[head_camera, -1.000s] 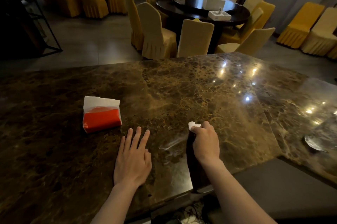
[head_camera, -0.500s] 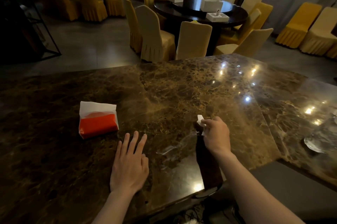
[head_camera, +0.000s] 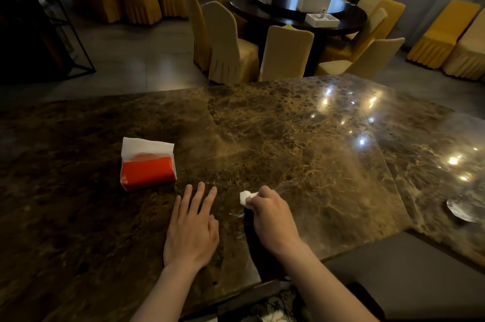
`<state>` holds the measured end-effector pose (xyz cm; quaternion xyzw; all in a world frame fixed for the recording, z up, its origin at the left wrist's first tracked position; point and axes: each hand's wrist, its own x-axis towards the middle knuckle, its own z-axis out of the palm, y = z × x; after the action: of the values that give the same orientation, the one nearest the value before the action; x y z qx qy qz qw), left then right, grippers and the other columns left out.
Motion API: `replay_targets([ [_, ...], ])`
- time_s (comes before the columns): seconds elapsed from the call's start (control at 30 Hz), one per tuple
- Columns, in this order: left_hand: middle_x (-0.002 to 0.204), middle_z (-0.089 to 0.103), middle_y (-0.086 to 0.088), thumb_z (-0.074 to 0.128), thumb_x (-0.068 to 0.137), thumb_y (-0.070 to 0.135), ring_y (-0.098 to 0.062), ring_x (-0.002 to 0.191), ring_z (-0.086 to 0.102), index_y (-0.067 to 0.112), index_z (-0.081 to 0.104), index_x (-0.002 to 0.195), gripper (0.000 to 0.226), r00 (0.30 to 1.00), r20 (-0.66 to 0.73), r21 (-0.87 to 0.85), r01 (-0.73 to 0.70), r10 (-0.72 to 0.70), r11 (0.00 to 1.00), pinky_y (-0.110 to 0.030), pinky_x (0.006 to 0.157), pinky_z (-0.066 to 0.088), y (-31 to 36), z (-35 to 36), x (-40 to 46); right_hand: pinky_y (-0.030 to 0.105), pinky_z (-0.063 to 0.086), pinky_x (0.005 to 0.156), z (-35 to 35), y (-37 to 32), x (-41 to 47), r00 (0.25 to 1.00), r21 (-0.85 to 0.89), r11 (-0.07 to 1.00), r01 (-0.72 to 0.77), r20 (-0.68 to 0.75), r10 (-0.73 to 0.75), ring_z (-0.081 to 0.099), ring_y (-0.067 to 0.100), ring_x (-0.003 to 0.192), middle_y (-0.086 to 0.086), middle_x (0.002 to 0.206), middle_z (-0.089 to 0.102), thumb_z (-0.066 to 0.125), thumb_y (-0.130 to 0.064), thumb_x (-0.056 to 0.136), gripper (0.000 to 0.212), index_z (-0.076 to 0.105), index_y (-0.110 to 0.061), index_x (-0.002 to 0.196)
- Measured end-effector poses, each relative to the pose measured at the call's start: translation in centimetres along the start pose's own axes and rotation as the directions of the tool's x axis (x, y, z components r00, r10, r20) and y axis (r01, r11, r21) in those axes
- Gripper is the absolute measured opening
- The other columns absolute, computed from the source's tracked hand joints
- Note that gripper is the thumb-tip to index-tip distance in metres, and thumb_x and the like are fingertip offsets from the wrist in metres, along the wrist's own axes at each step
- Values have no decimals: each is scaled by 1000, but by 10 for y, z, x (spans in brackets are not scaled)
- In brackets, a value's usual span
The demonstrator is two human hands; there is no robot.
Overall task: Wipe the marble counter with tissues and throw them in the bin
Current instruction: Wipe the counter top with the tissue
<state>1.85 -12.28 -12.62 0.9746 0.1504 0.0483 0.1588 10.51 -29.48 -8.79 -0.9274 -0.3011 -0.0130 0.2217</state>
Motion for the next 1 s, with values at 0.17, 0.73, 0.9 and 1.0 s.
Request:
replay_targets([
  [0.17, 171, 3, 2, 30, 103, 34, -18, 156, -11, 34, 9, 161, 61, 1000, 15, -14, -6, 6, 1000, -43, 128, -1, -1, -2, 1, 17, 47, 79, -6, -11, -18, 994, 204, 979, -23, 106, 1, 59, 10, 92, -4, 101, 63, 65, -5, 92, 27, 77, -18, 112],
  [0.73, 171, 1, 3, 25, 102, 36, -17, 156, -13, 35, 6, 161, 61, 1000, 11, -12, -9, 10, 1000, -42, 128, -4, -3, 0, 2, 31, 55, 78, -42, -2, -24, 794, 888, -230, -397, 459, 398, 70, 21, 82, 15, 95, 75, 68, -8, 86, 16, 82, -9, 94],
  [0.9, 172, 4, 2, 25, 102, 36, -19, 156, -10, 34, 10, 161, 61, 1000, 8, -14, -14, 14, 1000, -43, 128, -2, -3, 0, 2, 33, 54, 83, -51, -12, -37, 821, 909, -116, -399, 411, 396, 71, 26, 95, 19, 105, 76, 49, -12, 100, 32, 80, -3, 98],
  [1.0, 172, 6, 2, 25, 102, 37, -20, 157, -7, 33, 13, 161, 61, 1000, 11, -13, -12, 12, 1000, -44, 128, 0, -4, 2, 3, 33, 58, 86, -57, -20, -53, 882, 913, 129, -388, 327, 340, 73, 24, 100, 11, 105, 78, 64, -13, 96, 17, 80, -15, 102],
])
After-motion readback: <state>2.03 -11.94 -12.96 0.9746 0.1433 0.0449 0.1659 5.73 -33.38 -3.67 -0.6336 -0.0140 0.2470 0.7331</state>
